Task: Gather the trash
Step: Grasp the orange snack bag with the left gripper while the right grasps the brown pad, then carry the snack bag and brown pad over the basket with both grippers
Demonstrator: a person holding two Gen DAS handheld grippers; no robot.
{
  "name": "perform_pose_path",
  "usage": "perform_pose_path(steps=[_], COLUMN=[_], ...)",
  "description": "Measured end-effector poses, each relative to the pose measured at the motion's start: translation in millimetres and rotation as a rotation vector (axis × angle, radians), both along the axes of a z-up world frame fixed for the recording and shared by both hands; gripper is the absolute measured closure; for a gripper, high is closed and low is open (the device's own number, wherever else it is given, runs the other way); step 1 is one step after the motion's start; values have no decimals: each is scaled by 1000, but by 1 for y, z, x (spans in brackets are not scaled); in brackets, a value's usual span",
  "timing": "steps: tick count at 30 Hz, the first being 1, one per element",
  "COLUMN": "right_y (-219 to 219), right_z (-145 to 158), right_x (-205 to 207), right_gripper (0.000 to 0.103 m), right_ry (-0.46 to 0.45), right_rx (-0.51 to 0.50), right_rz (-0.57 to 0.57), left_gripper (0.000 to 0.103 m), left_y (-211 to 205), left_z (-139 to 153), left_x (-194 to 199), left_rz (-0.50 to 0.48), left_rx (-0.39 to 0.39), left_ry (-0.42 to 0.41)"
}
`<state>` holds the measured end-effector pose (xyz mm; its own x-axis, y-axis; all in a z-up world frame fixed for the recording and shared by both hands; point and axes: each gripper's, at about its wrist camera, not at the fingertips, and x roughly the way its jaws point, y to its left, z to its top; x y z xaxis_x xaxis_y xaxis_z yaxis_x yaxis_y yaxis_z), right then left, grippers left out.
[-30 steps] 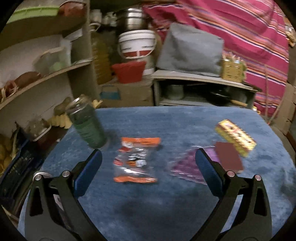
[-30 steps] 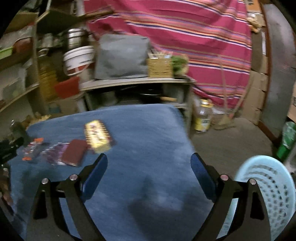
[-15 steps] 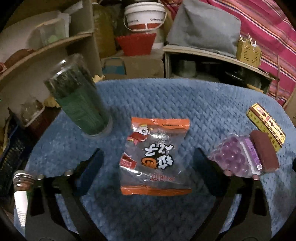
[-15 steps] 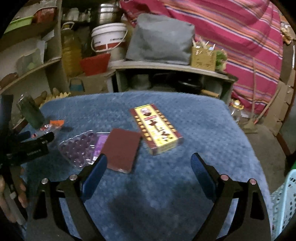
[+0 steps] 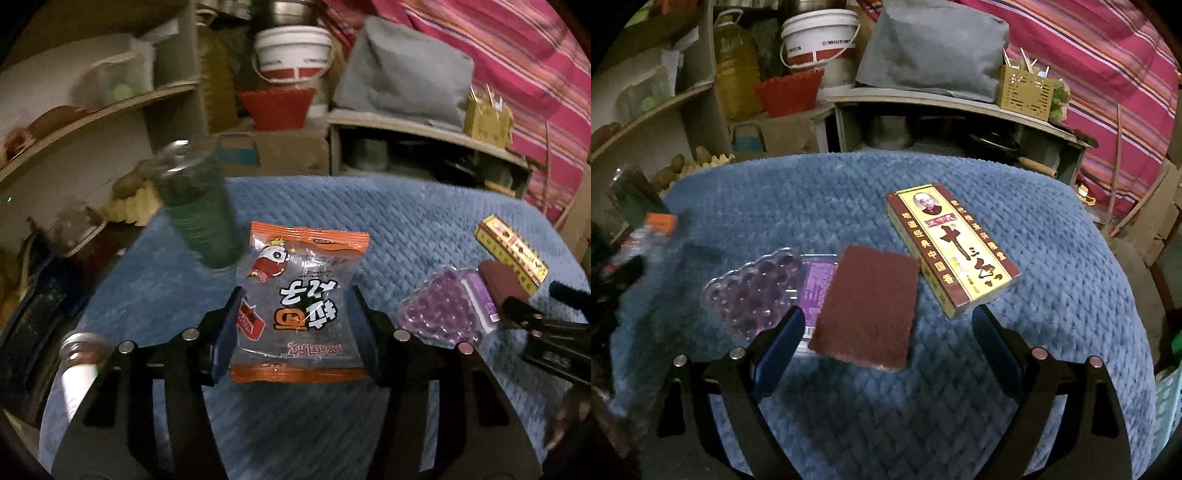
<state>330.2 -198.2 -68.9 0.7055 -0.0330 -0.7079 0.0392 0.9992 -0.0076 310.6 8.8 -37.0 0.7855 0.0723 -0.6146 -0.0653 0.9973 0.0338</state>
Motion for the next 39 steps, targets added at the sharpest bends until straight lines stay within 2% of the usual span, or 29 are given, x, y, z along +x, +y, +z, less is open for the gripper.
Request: perform_pose_path(steps=[8,10,12,13,20,26,29,34,39], right_y=[5,4,3,3,3,-11,-30,-65,-111], right_z=[-8,-8,-9,-8,-3,24,33,45,64], right_x=[6,6,7,7,-1,-32,-49,-85,-136], right_gripper=[15,24,43,47,47,47,47,47,47], right_ry=[35,38,41,42,18,-51,-70,-108,-172], right_rx=[-14,4,24,37,11,-43,-43,-57,-80], right_rz=[3,14,26,35,52,56,42,24,-18], left_gripper=[48,48,48,48,48,48,48,48,48], left_y=[19,21,21,20,14,3,-4,-28,-76], left_z=[11,11,10,10,11,18,21,25,29], left_x=[-16,-14,-13,-13,-16,-25,-31,-46,-73], left_rz=[57,62,66,67,72,50,27,-1,-89], left_rx=[-8,-12,-11,-7,14,31,10,20,8], left_ry=[-64,-60,-58,-58,-66,-86,-84,-83,-78])
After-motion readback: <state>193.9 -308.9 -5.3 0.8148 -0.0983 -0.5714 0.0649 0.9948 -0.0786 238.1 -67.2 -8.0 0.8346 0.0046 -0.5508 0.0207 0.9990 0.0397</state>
